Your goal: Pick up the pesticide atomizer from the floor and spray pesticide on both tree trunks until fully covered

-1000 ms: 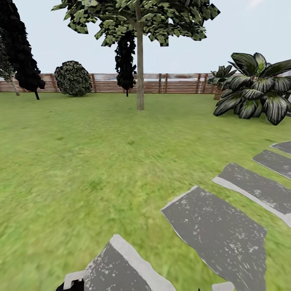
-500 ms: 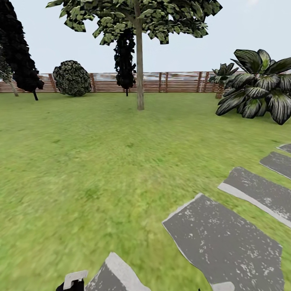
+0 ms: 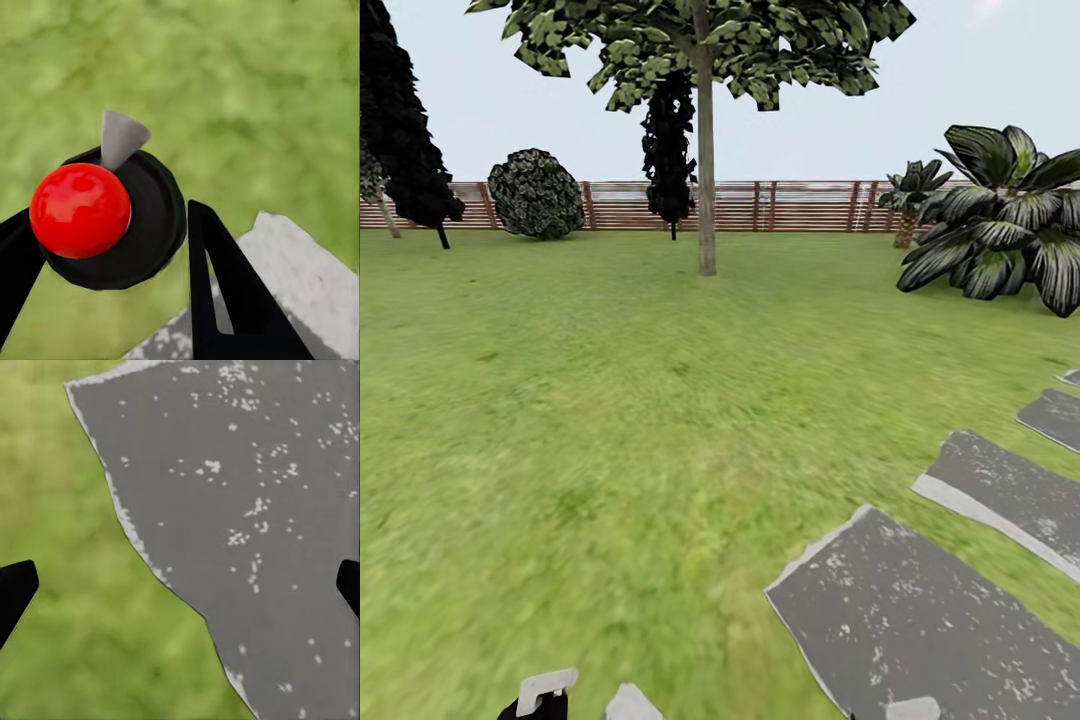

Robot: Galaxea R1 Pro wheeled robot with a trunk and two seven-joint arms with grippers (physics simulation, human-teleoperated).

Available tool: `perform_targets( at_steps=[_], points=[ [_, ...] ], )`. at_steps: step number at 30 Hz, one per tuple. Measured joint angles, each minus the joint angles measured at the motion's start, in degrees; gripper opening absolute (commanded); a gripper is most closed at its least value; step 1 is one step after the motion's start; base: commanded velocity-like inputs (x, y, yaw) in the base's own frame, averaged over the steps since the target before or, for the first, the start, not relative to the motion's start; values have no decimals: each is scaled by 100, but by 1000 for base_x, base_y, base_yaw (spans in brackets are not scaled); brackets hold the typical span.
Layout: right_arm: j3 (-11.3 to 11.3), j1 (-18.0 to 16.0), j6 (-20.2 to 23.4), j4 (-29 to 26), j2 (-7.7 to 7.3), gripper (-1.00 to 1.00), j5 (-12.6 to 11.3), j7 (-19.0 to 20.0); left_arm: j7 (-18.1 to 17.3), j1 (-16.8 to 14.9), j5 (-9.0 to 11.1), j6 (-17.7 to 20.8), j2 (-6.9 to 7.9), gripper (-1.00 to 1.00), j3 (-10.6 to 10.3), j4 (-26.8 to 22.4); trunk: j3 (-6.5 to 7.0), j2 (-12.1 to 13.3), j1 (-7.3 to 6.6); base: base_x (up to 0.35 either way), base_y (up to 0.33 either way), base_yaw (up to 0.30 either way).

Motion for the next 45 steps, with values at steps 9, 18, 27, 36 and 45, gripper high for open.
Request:
perform_targets(
  at_steps=[9,18,27,36,45],
  points=[
    [1,0,-1,0,0,100,0,0,0,0,0,-2,-1,-100,0,0,0,0,0,339,0,0],
    [1,0,-1,0,0,100,0,0,0,0,0,-2,0,-100,0,0,0,0,0,339,0,0],
    [1,0,-1,0,0,100,0,0,0,0,0,7,0,-100,0,0,0,0,0,339,0,0],
    [1,0,-1,0,0,100,0,0,0,0,0,2,0,-100,0,0,0,0,0,339,0,0],
    [1,0,-1,-1,0,100,0,0,0,0,0,-1,0,-100,0,0,0,0,0,339,0,0]
  ],
)
